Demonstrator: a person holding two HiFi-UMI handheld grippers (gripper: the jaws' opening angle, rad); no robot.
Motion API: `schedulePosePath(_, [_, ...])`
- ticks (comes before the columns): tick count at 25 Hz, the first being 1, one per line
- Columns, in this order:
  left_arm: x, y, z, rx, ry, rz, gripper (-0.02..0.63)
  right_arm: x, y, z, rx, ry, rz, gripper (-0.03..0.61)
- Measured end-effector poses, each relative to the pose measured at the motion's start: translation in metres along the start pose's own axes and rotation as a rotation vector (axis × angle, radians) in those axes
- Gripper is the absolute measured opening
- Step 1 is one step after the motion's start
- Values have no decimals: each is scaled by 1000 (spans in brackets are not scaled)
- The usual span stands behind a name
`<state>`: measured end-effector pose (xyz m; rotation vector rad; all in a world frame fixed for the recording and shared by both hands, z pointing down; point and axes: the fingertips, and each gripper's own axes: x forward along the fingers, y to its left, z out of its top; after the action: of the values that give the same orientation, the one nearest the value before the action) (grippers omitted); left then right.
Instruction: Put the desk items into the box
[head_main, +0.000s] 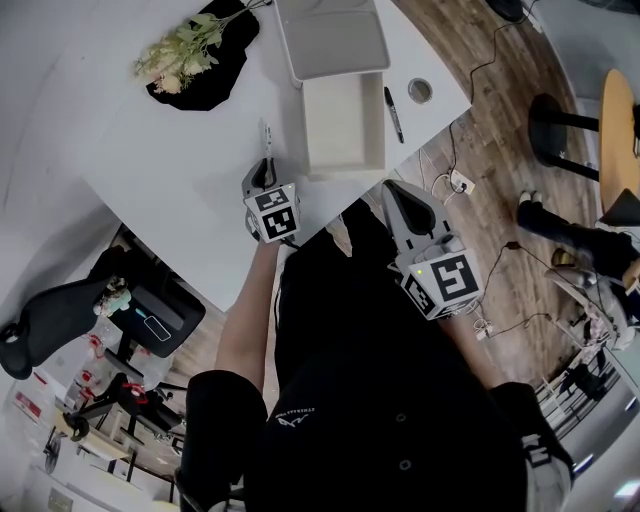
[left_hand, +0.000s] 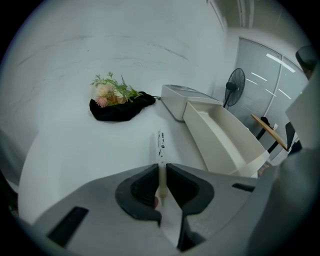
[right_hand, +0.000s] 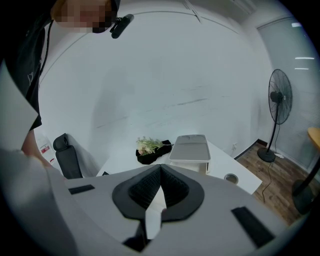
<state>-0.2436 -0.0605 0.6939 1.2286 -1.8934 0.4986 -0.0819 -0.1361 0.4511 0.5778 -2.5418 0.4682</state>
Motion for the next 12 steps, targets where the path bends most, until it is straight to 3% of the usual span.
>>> schedulePosePath(5, [-16,-5,18,10,-63,1,55,-5,1,4,-11,-17,15,-2])
schedulePosePath(12, [-47,-7,39,-35,-139,28,56,-15,-3,11,-23,-48,38,-2])
